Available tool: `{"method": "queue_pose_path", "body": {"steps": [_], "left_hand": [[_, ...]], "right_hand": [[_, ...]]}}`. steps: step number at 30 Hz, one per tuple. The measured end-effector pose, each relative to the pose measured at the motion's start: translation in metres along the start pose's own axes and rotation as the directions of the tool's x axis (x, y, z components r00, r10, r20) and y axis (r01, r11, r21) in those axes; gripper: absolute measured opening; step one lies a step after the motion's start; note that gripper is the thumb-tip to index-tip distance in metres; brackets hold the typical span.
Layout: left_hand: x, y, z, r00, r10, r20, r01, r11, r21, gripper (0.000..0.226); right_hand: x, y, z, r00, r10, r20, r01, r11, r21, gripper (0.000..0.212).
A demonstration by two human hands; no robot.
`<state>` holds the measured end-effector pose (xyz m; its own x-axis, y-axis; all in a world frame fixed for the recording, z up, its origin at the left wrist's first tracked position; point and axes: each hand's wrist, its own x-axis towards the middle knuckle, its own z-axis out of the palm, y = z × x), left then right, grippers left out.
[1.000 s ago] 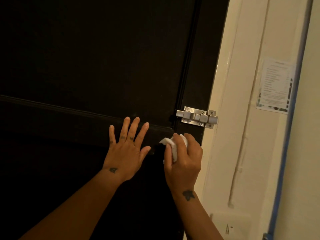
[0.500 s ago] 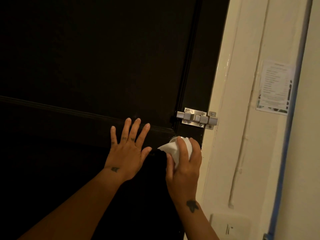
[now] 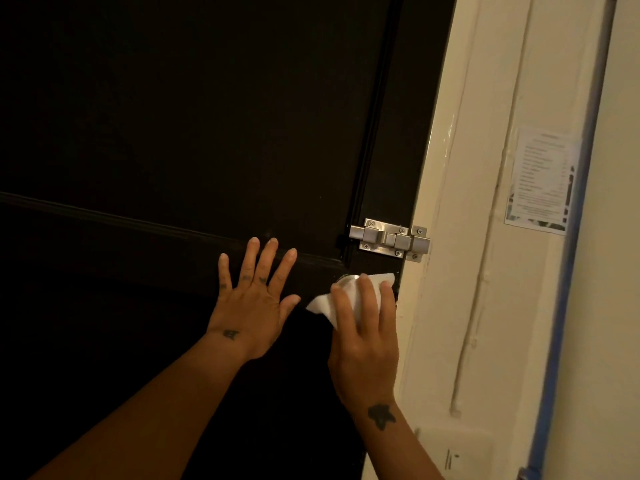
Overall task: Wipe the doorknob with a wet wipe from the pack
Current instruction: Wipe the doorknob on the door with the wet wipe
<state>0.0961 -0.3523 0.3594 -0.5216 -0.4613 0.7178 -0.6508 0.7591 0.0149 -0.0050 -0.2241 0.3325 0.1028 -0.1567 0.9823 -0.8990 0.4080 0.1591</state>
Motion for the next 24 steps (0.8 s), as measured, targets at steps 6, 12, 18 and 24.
{"method": "queue_pose_path", "body": {"steps": [6, 12, 18, 24], "left_hand": [[0.000, 0.000, 0.000, 1.000, 0.001, 0.006, -0.001, 1.000, -0.007, 0.069], [-0.001, 0.000, -0.002, 1.000, -0.002, 0.030, 0.002, 1.000, 0.001, 0.068], [0.001, -0.001, 0.000, 1.000, -0.008, 0.026, 0.007, 1.000, 0.002, 0.070], [-0.001, 0.000, -0.003, 0.999, -0.003, 0.037, 0.003, 1.000, -0.002, 0.069]], "right_hand": [[0.009, 0.002, -0.012, 0.987, 0.157, 0.037, -0.162, 0.971, 0.176, 0.050], [0.004, 0.000, -0.007, 0.998, -0.028, 0.057, 0.027, 0.999, 0.017, 0.048], [-0.003, 0.011, -0.014, 0.994, 0.095, 0.046, -0.101, 0.978, 0.181, 0.051], [0.003, -0.001, -0.013, 0.996, 0.024, 0.092, -0.037, 0.988, 0.147, 0.049]]}}
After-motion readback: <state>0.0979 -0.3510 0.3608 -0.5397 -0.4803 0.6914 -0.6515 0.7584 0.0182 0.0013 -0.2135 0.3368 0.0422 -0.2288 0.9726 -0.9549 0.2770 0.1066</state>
